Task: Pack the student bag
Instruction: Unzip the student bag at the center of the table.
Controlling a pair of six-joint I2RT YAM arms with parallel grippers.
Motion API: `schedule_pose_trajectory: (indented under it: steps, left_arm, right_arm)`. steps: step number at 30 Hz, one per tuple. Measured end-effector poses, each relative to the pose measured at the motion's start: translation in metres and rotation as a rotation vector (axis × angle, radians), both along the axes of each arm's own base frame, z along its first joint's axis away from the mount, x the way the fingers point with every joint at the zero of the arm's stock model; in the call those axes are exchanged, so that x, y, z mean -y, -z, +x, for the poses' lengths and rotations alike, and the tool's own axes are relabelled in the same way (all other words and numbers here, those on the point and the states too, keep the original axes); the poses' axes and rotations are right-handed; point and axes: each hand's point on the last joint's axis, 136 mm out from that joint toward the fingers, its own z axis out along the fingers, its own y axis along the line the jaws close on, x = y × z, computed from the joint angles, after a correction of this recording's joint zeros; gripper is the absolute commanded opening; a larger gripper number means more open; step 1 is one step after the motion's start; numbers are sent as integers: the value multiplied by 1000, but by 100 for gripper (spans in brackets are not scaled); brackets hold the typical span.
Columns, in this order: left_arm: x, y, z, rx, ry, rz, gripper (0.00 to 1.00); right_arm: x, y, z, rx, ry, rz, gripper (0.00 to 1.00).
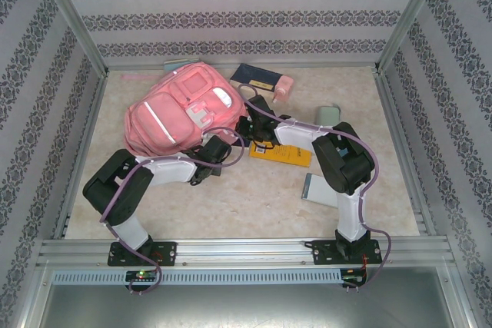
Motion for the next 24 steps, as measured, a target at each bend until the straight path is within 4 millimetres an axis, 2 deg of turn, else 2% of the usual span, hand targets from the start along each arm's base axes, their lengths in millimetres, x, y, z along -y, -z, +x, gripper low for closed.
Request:
schedule_pose_trajectory:
  steps: [5,7,9,11,19,24]
  left_arm:
    - [1,0,1,-10,18,15,25]
    - [2,1,2,-13,21,20,21]
    - [4,1,3,-19,30,23,15]
    - [5,1,3,-22,36,23,0]
    - [5,-2,0,-22,38,22,0]
    - [-3,-22,-8,-6,-11,-8,0]
  right_arm:
    - [-1,0,0,-1,-3,4,0]
    - [-1,0,0,-1,-4,4,0]
    - [-1,0,-1,-1,-4,5,0]
    - [-1,0,0,-1,-4,5,0]
    - [-1,-1,-1,-1,-4,6,0]
    - [-1,-11,-4,7,-10,18,0]
